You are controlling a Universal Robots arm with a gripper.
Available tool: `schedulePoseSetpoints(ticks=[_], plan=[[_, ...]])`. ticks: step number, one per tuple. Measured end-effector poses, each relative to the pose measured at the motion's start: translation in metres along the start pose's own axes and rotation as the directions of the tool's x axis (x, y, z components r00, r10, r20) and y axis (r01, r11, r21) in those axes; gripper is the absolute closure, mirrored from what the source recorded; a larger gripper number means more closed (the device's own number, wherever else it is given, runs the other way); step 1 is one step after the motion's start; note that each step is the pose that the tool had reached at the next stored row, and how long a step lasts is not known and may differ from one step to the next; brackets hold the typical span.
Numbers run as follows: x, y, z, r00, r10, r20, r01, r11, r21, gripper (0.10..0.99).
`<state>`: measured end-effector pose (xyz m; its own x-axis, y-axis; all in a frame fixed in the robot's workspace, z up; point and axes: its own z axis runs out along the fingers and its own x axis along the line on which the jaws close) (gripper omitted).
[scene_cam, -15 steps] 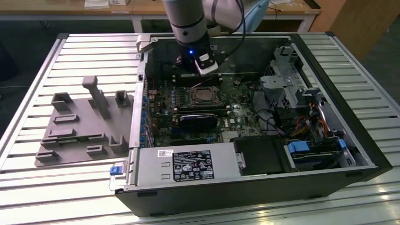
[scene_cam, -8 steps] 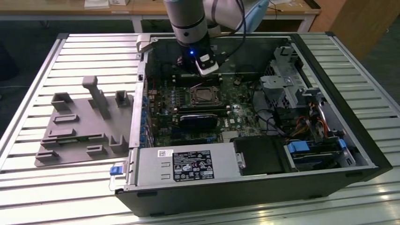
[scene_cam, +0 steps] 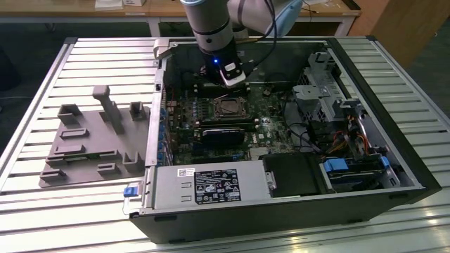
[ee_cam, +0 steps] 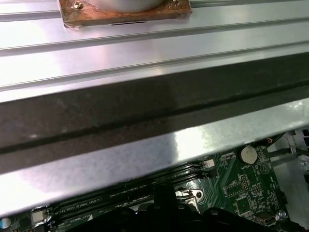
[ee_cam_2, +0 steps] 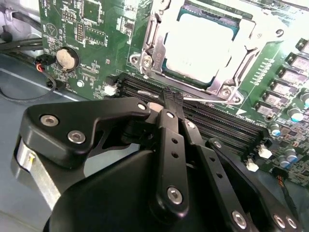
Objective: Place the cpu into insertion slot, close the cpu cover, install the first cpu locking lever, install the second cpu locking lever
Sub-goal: 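Install the first cpu locking lever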
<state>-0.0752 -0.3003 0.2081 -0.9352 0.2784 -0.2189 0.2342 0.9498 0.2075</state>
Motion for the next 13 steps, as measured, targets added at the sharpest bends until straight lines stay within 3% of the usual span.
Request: schedulePoseSetpoints(ticks=[5,9,13], plan=[[0.0002,-0.0001,0.0003,1.0,0.0,0.0028,0.0,1.0,-0.001,0.984],[0.0013,-0.0005,0.0011,0.9991,-0.001,0.0413,0.002,0.9999,-0.01,0.984],[0.0019,-0.0008,0.002,0.9983,0.022,0.054,-0.021,0.9998,-0.007,0.984]])
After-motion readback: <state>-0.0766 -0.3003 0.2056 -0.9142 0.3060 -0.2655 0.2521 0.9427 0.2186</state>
